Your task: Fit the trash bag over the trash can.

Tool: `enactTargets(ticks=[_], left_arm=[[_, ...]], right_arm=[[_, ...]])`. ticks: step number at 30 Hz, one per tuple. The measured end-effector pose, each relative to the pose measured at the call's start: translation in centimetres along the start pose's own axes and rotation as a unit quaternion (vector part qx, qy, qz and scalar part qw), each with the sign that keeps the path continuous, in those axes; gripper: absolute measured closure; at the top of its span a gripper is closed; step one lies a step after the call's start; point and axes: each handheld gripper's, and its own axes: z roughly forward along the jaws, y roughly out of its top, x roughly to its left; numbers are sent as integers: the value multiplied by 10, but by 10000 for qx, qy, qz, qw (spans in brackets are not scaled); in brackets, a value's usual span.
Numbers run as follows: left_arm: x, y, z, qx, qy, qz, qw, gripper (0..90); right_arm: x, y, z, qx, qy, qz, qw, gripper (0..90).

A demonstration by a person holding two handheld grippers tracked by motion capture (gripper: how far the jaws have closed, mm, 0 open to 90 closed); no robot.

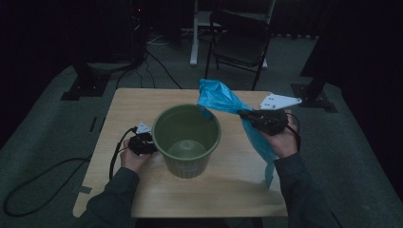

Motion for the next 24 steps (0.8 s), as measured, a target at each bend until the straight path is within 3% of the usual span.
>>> enactTargets(ticks=[4,11,24], left_arm=[[0,0,0,10,-1,15,10000,525],[0,0,0,-14,3,1,10000,524],[0,0,-2,-49,-8,-4,10000,525]], right_arm=[[3,0,1,-13,106,-16,9999,894],[8,-3,14,224,363,-162,9990,892],[21,-10,50,715,810,-386,9934,889]])
